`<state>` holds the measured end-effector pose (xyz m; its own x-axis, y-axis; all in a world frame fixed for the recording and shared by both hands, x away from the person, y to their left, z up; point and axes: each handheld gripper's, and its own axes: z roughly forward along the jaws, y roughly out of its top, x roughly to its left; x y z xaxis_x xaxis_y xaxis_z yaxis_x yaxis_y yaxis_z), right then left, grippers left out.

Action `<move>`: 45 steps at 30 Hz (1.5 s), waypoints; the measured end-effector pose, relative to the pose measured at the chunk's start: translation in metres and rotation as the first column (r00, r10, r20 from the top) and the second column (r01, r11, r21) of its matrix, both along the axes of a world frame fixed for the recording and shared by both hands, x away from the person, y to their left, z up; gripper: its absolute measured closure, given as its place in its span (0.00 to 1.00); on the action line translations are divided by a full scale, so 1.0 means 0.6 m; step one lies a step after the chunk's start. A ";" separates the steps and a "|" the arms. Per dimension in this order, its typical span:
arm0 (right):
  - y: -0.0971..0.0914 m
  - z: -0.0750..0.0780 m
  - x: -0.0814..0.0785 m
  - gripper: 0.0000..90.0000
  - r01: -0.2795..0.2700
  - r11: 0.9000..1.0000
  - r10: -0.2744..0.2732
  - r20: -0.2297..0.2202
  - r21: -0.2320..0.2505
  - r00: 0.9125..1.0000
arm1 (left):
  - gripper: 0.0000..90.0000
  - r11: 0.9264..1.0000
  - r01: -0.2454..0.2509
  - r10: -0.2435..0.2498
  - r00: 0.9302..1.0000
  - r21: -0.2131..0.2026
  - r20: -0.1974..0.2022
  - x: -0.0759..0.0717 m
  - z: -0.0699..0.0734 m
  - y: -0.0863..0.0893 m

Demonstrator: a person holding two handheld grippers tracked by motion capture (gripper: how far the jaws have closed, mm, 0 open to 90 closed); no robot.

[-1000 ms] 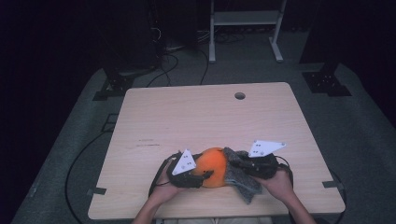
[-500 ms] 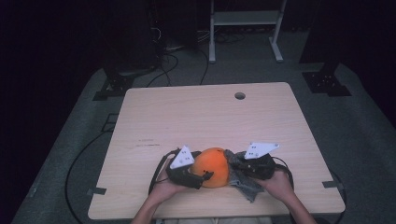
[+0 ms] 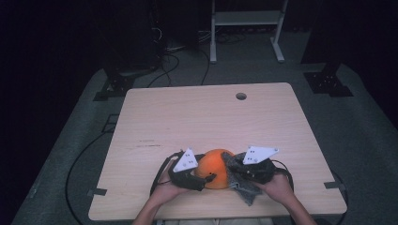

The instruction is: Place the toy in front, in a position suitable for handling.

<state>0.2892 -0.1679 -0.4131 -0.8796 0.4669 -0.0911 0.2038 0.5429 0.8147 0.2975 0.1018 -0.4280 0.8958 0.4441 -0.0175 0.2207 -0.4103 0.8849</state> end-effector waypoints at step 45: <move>0.034 0.026 -0.028 0.87 -0.111 0.992 0.114 0.048 -0.067 0.992 | 0.32 0.999 0.052 -0.052 0.998 -0.018 -0.026 -0.004 -0.004 -0.008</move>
